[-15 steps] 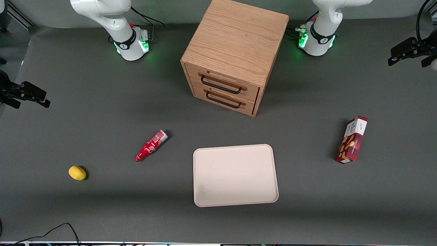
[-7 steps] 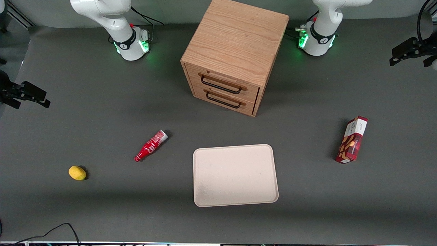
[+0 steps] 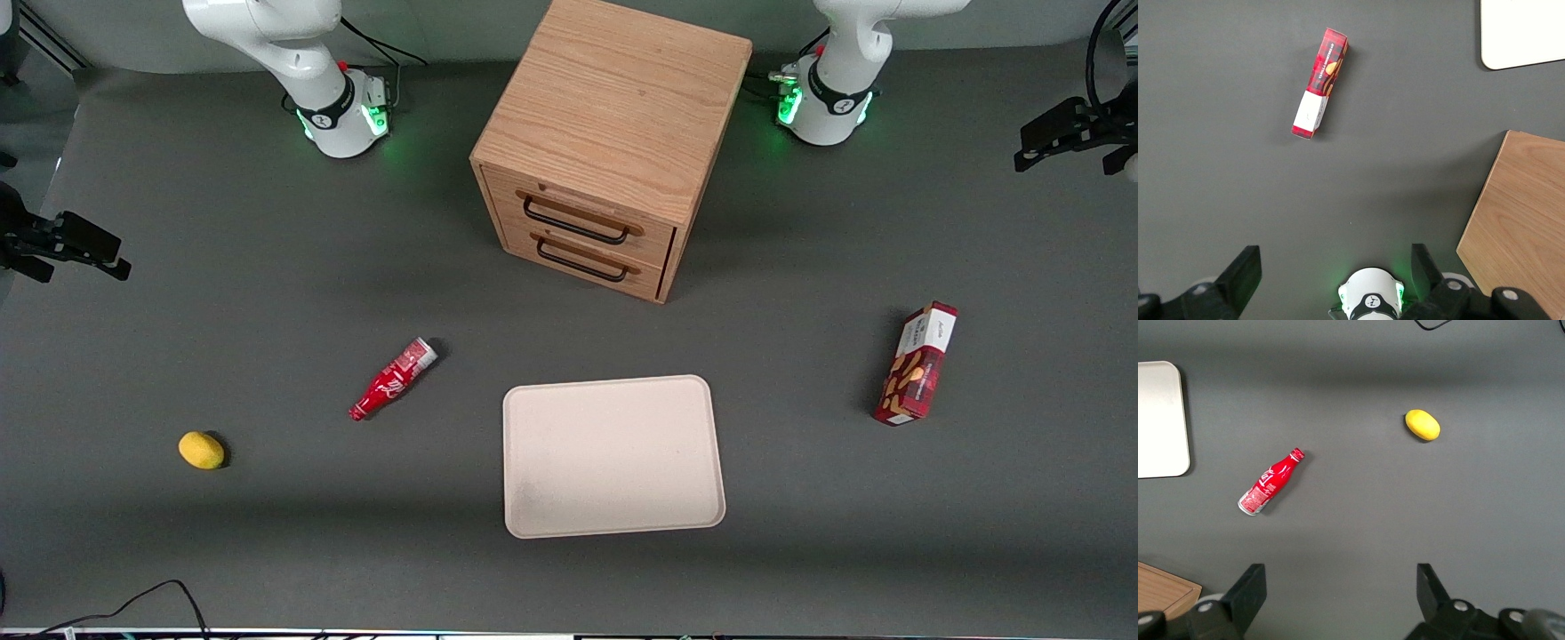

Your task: Place red cookie box on tray

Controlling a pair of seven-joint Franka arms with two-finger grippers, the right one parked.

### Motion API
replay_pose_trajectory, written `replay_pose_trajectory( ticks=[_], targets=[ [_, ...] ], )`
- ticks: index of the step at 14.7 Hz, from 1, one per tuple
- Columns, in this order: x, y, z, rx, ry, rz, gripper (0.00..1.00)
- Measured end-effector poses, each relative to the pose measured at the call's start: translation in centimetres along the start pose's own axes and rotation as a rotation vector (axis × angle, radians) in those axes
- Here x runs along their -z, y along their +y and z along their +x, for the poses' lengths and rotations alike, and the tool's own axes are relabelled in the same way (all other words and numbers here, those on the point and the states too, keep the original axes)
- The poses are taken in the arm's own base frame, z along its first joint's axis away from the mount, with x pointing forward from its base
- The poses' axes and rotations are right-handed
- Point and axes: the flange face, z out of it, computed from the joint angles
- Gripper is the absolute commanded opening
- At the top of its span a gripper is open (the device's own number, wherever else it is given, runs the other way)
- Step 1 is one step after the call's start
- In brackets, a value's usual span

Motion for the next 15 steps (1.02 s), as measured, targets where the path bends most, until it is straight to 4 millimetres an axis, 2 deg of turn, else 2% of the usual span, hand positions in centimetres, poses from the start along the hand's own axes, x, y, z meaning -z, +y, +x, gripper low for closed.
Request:
replay_pose_trajectory(
  ticks=[3, 5, 8, 11, 13, 15],
  targets=[
    [0.4, -0.4, 0.2, -0.059, 0.031, 0.007, 1.00],
    [0.0, -2.0, 0.9, -0.126, 0.038, 0.015, 1.00],
    [-2.9, -5.5, 3.4, -0.230, 0.019, 0.012, 1.00],
    [-8.6, -6.4, 7.5, -0.308, -0.028, -0.011, 1.00],
    [-14.1, -6.1, 10.4, -0.369, -0.048, -0.039, 1.00],
    [-19.7, -6.2, 12.2, -0.400, -0.044, -0.057, 1.00]
  ],
)
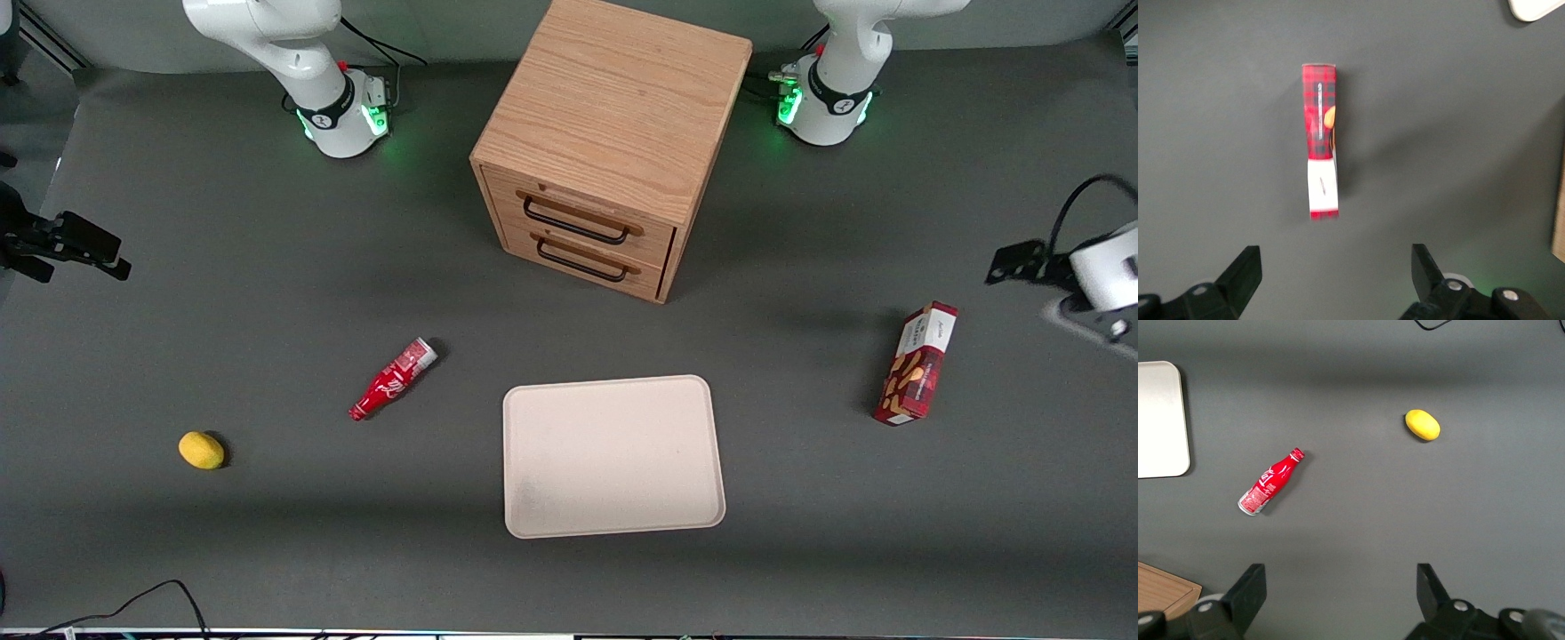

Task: Place red cookie box on tray
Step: 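Lower the open left gripper over the red plaid cookie box, then close the left gripper on the cookie box's end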

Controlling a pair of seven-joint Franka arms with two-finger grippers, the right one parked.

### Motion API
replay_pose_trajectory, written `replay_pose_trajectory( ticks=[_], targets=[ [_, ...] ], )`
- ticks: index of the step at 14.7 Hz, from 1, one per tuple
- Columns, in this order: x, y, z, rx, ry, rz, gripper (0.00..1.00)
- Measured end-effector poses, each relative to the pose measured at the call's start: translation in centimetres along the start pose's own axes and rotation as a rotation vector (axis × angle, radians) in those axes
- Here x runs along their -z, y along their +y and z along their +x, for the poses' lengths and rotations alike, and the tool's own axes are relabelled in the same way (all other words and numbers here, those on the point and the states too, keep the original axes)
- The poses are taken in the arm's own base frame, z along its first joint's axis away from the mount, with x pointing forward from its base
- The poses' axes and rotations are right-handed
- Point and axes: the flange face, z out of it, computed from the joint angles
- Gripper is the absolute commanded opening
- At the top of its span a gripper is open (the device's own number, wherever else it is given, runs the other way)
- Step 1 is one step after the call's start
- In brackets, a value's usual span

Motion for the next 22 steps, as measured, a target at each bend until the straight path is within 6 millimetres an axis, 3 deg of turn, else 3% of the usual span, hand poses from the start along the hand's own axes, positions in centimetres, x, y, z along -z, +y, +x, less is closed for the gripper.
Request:
replay_pose_trajectory(
  ticks=[2, 6, 13, 14, 15, 16, 17, 22],
  targets=[
    [-4.4, -1.0, 0.8, -0.017, 0.014, 0.005, 1.00],
    [-11.5, -2.1, 1.5, -0.046, 0.051, 0.030, 1.00],
    [-19.2, -3.1, 2.7, -0.036, 0.103, 0.066, 1.00],
    [-20.2, -3.1, 2.8, -0.028, 0.111, 0.065, 0.94],
    [-21.0, -3.0, 3.0, -0.022, 0.121, 0.065, 0.67],
    [-21.7, -2.8, 3.1, -0.015, 0.132, 0.062, 0.15],
    [-22.3, -2.5, 3.2, -0.006, 0.145, 0.058, 0.00],
    [-22.7, -2.3, 3.1, 0.008, 0.155, 0.047, 0.00]
  ],
)
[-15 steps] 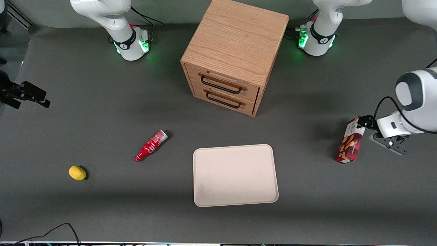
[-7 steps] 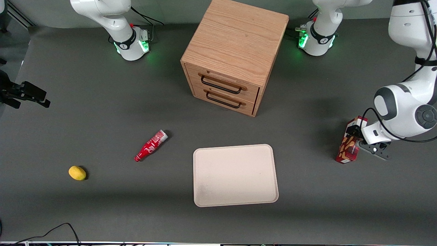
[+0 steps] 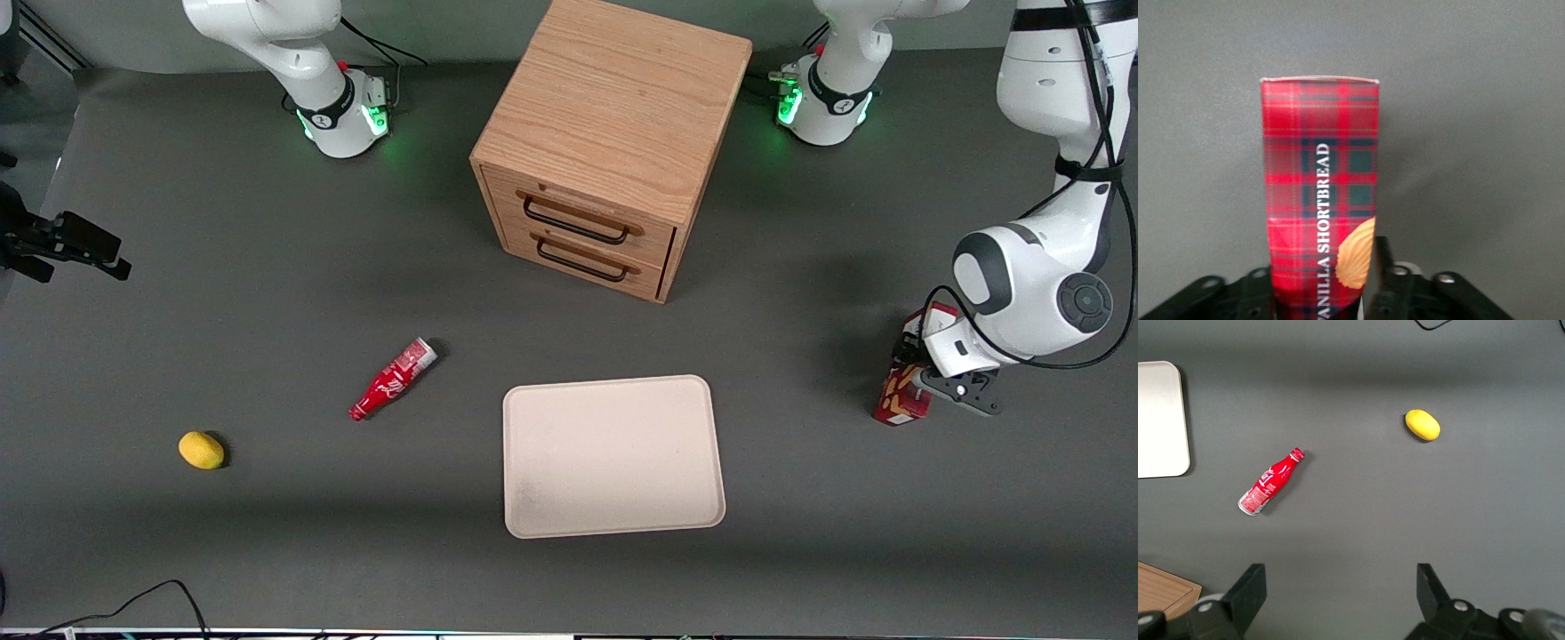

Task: Place red cookie box on tray
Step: 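Close the left gripper on the cookie box's end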

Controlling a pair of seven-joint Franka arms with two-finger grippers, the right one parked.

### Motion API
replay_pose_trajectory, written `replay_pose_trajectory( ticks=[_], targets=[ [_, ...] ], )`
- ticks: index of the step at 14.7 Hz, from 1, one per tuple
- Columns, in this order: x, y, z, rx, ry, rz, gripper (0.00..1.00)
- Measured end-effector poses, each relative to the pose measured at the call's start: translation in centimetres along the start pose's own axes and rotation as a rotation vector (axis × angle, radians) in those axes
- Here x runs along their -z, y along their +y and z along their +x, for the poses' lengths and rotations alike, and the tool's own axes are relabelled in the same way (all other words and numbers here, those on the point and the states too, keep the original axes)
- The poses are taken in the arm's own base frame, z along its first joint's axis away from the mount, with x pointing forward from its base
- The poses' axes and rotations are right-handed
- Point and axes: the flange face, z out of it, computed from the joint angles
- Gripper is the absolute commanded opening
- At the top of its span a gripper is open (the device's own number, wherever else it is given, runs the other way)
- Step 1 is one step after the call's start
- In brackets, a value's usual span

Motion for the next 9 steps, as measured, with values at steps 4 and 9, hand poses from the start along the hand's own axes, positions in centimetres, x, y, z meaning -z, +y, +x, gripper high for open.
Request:
replay_pose_trajectory(
  ticks=[4, 9],
  targets=[
    [0.1, -0.1, 0.0, 0.001, 0.003, 0.001, 0.00],
    [3.7, -0.2, 1.3, -0.009, 0.014, -0.016, 0.00]
  ],
)
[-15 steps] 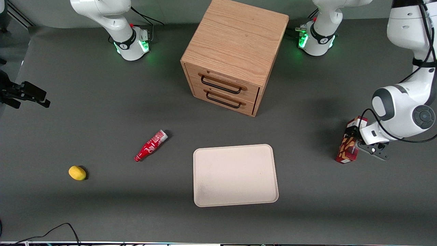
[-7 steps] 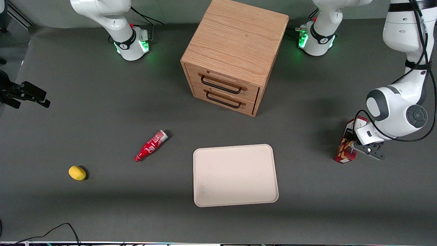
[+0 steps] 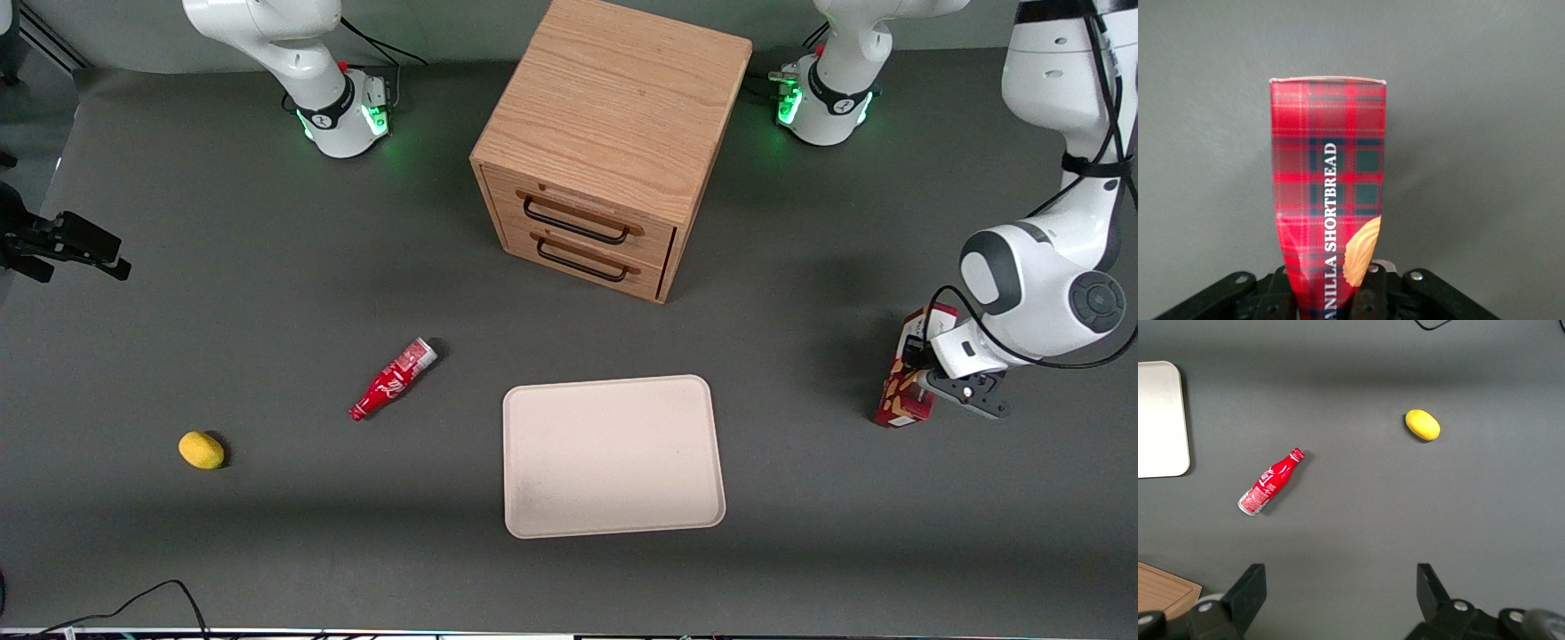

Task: Place red cookie box on tray
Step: 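Close the left gripper on the cookie box's end, then lift the cookie box upright with the left gripper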

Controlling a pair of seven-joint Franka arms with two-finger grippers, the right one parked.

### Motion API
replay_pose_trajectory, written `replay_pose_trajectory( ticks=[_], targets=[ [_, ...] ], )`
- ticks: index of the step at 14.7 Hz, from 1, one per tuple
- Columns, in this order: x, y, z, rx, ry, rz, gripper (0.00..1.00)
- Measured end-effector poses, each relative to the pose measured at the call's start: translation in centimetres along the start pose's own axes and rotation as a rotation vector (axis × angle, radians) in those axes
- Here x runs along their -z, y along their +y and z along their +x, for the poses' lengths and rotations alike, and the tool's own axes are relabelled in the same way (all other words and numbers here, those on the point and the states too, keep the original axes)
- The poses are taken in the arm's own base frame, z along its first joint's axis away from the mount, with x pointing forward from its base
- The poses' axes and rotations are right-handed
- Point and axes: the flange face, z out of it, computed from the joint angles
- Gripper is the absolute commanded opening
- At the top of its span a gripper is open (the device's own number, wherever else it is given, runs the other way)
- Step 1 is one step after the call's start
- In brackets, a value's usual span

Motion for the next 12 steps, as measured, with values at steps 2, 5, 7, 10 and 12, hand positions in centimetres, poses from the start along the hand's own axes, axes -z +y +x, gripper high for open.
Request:
replay_pose_trajectory(
  ticks=[2, 5, 7, 10, 12],
  targets=[
    [4.4, -0.2, 1.2, -0.010, -0.003, -0.029, 0.00],
    [12.0, -0.6, 2.6, -0.010, -0.016, -0.071, 0.00],
    [16.9, -0.6, 3.3, 0.032, -0.023, -0.085, 0.00],
    [23.2, 1.9, 5.1, 0.141, -0.049, -0.093, 0.00],
    [26.1, 6.2, 7.4, 0.214, -0.062, -0.099, 0.00]
  ],
)
